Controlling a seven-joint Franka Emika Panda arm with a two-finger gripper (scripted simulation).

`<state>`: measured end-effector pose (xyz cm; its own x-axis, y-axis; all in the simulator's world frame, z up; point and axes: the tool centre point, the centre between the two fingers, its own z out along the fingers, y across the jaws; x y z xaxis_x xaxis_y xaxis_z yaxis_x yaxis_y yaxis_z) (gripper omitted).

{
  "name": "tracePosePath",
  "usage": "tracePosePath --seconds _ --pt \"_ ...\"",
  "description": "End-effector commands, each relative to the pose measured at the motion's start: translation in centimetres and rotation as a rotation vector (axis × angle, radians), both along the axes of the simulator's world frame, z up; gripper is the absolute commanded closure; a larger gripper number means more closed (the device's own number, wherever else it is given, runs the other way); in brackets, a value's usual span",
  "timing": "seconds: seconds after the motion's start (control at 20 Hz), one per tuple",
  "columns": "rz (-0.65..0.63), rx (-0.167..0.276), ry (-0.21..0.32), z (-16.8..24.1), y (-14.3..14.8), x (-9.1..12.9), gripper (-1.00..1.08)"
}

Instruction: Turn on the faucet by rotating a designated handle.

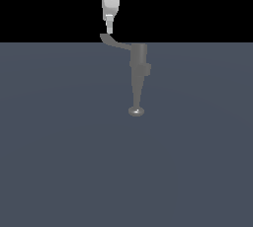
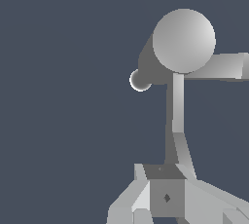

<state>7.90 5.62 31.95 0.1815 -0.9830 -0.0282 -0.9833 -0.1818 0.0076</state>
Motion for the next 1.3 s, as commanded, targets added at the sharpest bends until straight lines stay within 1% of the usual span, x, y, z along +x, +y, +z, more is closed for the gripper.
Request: tracePosePath --seconds 0.0,0.3,0.7,1.25 --pt "-0.038 -0.01 -0.004 -0.7 0.3 0.7 1.08" --pt "-0.087 -0.024 -0.01 -1.8 0.8 1.7 1.08" --pt "-0.096 -0.027 -0.011 -2.0 0.9 1.8 1.08" --pt "-0.096 -0.027 -0.011 -2.0 0.6 -0.8 1.08"
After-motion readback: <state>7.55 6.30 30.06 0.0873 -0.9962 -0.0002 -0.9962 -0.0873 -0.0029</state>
